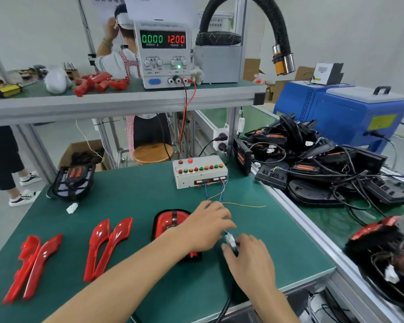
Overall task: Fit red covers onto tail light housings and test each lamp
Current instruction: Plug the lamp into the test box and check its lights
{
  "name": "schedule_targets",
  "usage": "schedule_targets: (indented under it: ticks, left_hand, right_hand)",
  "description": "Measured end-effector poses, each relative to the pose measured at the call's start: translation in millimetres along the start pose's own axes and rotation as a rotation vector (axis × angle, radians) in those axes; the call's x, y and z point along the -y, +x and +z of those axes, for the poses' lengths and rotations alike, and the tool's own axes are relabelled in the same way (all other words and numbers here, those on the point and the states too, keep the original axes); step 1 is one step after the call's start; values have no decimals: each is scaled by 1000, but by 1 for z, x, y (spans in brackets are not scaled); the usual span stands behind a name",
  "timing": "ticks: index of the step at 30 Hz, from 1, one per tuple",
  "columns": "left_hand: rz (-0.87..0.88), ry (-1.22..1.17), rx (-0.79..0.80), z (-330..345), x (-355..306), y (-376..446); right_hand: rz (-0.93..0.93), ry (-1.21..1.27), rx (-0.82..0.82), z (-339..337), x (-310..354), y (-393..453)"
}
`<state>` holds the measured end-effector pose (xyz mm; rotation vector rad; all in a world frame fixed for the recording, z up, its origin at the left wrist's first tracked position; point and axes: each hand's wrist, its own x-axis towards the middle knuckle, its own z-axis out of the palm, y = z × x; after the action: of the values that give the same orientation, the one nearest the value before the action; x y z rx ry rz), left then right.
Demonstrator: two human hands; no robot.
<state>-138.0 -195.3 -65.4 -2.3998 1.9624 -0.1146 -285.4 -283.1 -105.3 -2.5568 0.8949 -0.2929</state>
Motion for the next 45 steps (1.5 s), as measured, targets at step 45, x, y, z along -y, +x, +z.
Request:
schedule_targets:
  ticks: [45]
  left_hand:
    - [85,-233,348,-15,30,29]
  right_hand:
    - [-146,408,36,-1,-36,7]
